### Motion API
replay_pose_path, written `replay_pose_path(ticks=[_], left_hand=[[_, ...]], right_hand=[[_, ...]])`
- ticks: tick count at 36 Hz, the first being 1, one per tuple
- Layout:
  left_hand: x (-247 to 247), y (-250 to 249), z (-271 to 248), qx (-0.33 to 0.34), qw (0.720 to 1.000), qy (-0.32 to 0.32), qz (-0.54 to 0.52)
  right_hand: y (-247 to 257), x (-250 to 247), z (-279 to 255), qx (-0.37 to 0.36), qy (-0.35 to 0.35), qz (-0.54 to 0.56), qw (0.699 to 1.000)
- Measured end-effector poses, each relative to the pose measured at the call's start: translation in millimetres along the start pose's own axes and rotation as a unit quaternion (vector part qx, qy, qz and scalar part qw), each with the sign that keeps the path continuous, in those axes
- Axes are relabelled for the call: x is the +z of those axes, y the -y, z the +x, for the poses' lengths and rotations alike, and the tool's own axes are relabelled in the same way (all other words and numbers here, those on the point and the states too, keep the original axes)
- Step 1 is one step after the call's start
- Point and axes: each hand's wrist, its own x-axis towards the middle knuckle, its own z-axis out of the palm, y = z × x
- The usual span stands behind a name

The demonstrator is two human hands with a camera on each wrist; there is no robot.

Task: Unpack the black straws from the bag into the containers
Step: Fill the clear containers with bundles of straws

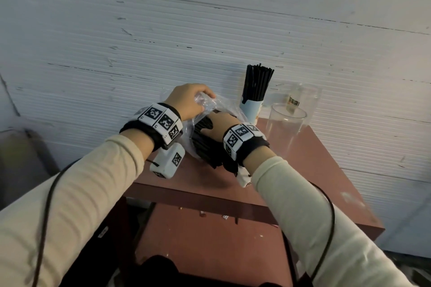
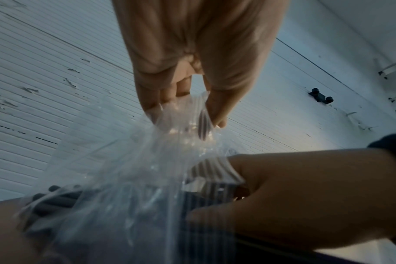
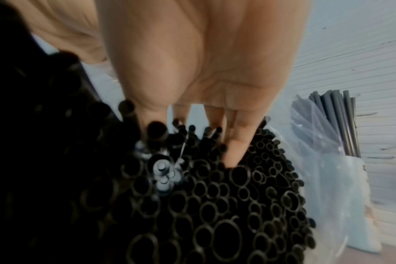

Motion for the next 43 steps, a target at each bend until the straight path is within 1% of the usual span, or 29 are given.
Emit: replay_pose_path(ticks=[3, 5, 8, 11, 14, 17, 20, 27, 33, 34, 35, 37, 38, 39, 40, 43], left_hand=[[-2, 1, 0, -0.003, 1.0, -0.013, -0.002], [-4, 1, 1, 0.001, 1.0, -0.024, -0.005], [-7, 0, 2, 0.005, 1.0, -0.027, -0.001], [-7, 2, 3, -0.003, 1.0, -0.021, 0.006], [-5, 5, 3, -0.012, 1.0, -0.004, 0.017], [-5, 7, 3, -0.011, 1.0, 0.011, 0.013], [-4, 9, 1, -0.008, 1.0, 0.023, 0.011], [-4, 12, -1, -0.005, 1.0, 0.025, 0.013], [4, 12, -17, -0.011, 0.995, 0.086, 0.044], [6, 12, -20, -0.005, 0.995, 0.082, 0.061], [10, 12, -21, 0.005, 0.995, 0.065, 0.073], [16, 9, -24, 0.052, 0.996, 0.017, 0.071], [19, 6, -25, 0.083, 0.994, 0.004, 0.07], [21, 2, -27, 0.109, 0.991, 0.008, 0.074], [23, -5, -28, 0.129, 0.988, 0.027, 0.082], [38, -20, -25, 0.178, 0.972, 0.111, 0.1]], right_hand=[[-1, -3, -3, -0.061, 0.021, -0.013, 0.998], [0, -3, -4, -0.081, 0.041, -0.013, 0.996], [0, -6, -5, -0.079, 0.054, -0.012, 0.995], [-2, -9, -5, -0.071, 0.055, 0.031, 0.996], [-5, -8, -6, -0.055, 0.061, 0.071, 0.994], [-7, -10, -8, -0.047, 0.07, 0.083, 0.993], [-9, -11, -10, -0.048, 0.058, 0.087, 0.993], [-18, -21, -22, -0.045, 0.034, 0.092, 0.994], [-36, -36, -55, -0.054, 0.053, 0.115, 0.991], [-41, -39, -61, -0.053, 0.052, 0.116, 0.99], [-45, -41, -67, -0.05, 0.052, 0.123, 0.99], [-55, -44, -79, -0.046, 0.054, 0.144, 0.987], [-59, -46, -84, -0.045, 0.056, 0.154, 0.986], [-63, -47, -89, -0.045, 0.059, 0.16, 0.984], [-67, -48, -94, -0.048, 0.06, 0.164, 0.983], [-74, -50, -106, -0.052, 0.057, 0.16, 0.984]])
